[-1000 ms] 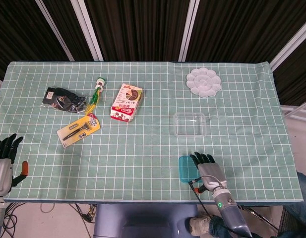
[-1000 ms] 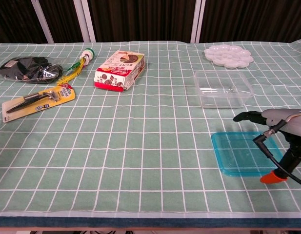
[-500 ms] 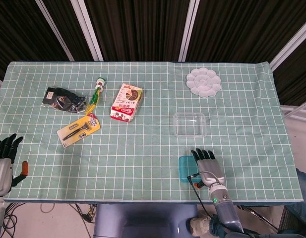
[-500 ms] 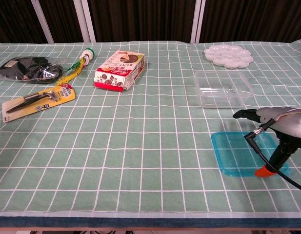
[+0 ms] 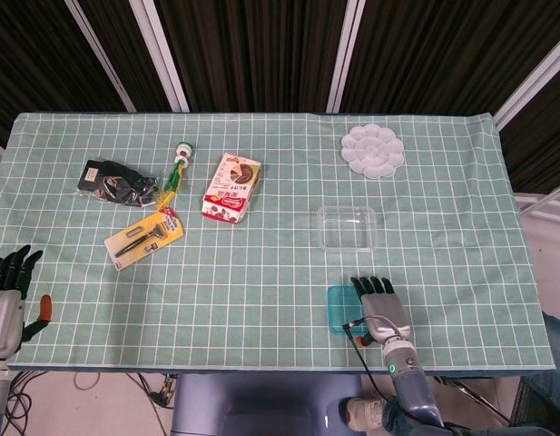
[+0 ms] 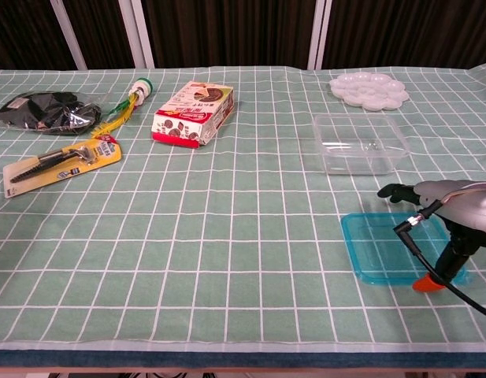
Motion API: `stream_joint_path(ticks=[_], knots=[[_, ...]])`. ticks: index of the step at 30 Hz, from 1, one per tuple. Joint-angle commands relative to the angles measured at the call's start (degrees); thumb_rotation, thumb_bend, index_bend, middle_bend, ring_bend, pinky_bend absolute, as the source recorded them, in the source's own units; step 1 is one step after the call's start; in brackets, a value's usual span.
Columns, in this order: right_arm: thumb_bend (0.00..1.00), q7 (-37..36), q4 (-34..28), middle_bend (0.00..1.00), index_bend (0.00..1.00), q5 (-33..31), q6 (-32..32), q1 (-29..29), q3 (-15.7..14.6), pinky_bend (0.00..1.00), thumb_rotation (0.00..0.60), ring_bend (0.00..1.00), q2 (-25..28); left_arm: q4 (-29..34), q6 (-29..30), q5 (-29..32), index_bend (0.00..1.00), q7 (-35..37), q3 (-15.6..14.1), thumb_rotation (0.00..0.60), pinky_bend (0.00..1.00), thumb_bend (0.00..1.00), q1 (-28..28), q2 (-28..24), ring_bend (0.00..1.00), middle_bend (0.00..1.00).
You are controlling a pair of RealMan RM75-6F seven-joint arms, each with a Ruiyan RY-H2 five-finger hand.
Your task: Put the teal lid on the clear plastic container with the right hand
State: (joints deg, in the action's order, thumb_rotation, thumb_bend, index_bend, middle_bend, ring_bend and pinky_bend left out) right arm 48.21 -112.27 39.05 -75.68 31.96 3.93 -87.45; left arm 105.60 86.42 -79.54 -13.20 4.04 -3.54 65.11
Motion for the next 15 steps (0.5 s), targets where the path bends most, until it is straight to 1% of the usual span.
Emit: stream_joint_path(ticks=[1,6,15], knots=[[0.16,-0.2,0.6,0.14,0.0,0.0,-0.1,0.1,-0.1,0.0,0.6,0.0,-0.5,0.0,0.1,0.0,0.08,0.0,0.0,0.6,0.0,0.54,0.0,0.0,0.0,0.0],[0.15,-0.5,1.0,0.14,0.0,1.0,-0.4,0.1,-0.4,0.0,0.6,0.0,-0.7,0.1,0.0,0.3,0.08,0.1,0.2,0.6,0.0,0.54,0.0,-0.1,0.0,0.0],[0.16,-0.6,1.0,0.15,0.0,1.0,-0.5,0.1,-0.7,0.0,0.6,0.0,-0.6,0.0,-0.1,0.4,0.08,-0.3,0.1,0.6,0.0,0.54,-0.1,0.0,0.0,0.0]])
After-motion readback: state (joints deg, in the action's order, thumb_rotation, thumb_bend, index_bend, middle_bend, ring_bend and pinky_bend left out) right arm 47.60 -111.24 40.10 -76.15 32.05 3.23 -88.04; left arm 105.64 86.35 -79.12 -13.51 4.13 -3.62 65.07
